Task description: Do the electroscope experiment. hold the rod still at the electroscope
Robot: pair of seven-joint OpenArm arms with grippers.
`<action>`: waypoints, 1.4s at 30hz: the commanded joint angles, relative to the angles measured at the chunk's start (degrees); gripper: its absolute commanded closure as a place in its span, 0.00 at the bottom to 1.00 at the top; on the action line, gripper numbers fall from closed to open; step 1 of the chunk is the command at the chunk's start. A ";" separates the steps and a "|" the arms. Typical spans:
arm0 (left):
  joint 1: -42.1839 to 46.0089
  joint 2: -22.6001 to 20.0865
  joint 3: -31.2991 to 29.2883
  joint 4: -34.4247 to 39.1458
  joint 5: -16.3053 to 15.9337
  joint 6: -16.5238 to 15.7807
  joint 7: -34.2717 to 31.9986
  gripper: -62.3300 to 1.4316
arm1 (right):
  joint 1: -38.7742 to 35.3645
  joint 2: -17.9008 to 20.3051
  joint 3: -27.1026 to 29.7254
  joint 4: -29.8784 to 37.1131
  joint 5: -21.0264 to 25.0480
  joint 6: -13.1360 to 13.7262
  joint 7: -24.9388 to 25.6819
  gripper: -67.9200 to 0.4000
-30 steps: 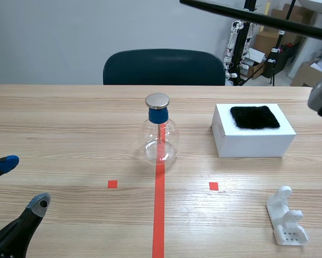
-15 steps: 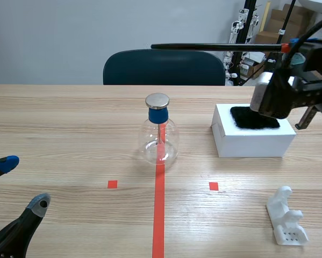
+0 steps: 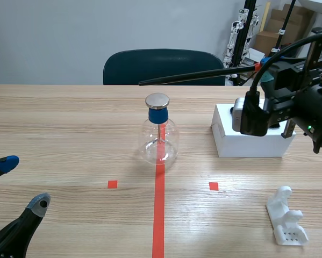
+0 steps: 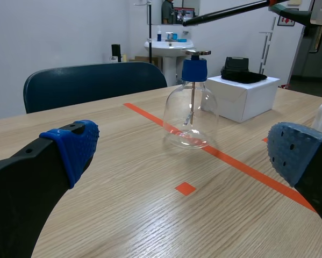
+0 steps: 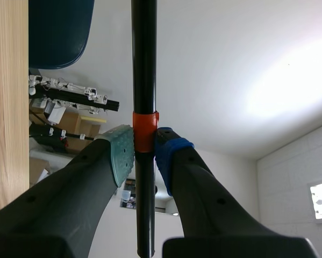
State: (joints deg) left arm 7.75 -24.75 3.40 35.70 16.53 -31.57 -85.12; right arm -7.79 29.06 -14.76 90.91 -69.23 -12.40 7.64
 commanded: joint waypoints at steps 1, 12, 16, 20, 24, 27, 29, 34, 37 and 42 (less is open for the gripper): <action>-0.28 -0.04 -0.20 0.63 -0.42 0.13 -0.83 0.00 | 1.14 0.46 0.74 0.20 -0.28 -0.83 -0.42 0.89; -0.28 -0.04 -0.20 0.63 -0.42 0.13 -0.85 0.00 | 1.11 0.48 0.76 -1.11 -2.19 -0.83 -2.45 0.89; -0.28 -0.04 -0.20 0.63 -0.42 0.13 -0.85 0.00 | 1.11 0.48 0.76 -1.11 -2.16 -0.83 -2.43 0.89; -0.28 -0.04 -0.20 0.63 -0.42 0.13 -0.85 0.00 | 1.11 0.48 0.76 -1.11 -2.14 -0.83 -2.43 0.89; -0.28 -0.04 -0.20 0.63 -0.42 0.13 -0.85 0.00 | 1.11 0.48 0.76 -1.11 -2.12 -0.83 -2.43 0.89; -0.28 -0.04 -0.20 0.63 -0.42 0.13 -0.85 0.00 | 1.11 0.48 0.76 -1.11 -2.10 -0.83 -2.43 0.89; -0.28 -0.04 -0.20 0.63 -0.42 0.13 -0.85 0.00 | 1.11 0.48 0.76 -1.11 -2.10 -0.83 -2.43 0.89; -0.28 -0.04 -0.20 0.63 -0.42 0.13 -0.85 0.00 | 1.11 0.48 0.76 -1.11 -1.95 -0.85 -2.43 0.89; -0.28 -0.04 -0.20 0.63 -0.42 0.13 -0.85 0.00 | 1.11 0.48 0.76 -1.11 -1.92 -0.85 -2.40 0.89; -0.28 -0.04 -0.20 0.63 -0.42 0.13 -0.85 0.00 | 1.11 0.48 0.76 -1.11 -1.92 -0.85 -2.36 0.89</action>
State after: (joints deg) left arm 7.75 -24.75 3.40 35.70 16.53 -31.57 -85.12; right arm -7.81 29.06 -14.76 89.23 -71.55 -12.40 5.87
